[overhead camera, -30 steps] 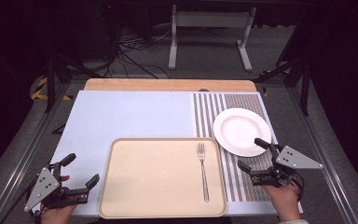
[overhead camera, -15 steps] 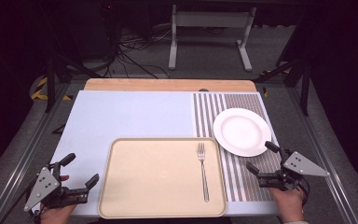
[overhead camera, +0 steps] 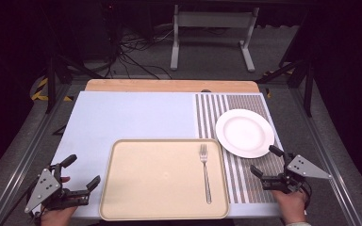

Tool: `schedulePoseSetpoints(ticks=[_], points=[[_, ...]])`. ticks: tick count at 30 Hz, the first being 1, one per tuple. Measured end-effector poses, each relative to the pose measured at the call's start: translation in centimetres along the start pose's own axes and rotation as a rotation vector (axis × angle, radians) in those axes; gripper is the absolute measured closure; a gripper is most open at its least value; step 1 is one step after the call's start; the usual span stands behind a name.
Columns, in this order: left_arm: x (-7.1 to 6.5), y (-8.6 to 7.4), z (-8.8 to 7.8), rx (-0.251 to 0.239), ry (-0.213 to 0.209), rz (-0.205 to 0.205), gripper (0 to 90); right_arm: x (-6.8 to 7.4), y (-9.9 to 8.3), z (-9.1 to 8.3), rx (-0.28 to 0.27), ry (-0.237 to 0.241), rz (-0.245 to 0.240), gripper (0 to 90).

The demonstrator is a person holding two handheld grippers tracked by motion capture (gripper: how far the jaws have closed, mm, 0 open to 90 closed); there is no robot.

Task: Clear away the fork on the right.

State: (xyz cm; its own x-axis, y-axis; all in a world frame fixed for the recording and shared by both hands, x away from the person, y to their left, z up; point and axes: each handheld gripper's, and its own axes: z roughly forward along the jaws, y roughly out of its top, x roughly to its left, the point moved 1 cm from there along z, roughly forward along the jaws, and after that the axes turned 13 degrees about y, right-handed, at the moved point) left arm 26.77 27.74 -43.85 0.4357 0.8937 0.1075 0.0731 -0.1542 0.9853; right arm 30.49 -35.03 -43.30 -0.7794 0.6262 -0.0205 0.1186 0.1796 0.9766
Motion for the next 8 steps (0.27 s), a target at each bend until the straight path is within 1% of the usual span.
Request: schedulePoseSetpoints(ticks=[6, 8], points=[[0.04, -0.07, 0.02, 0.004, -0.002, -0.001, 0.5, 0.05, -0.08, 0.26, 0.007, -0.003, -0.016, 0.2], [0.09, -0.12, 0.03, 0.005, -0.002, -0.008, 0.4, 0.16, -0.05, 0.40, 0.011, 0.002, -0.022, 0.2]])
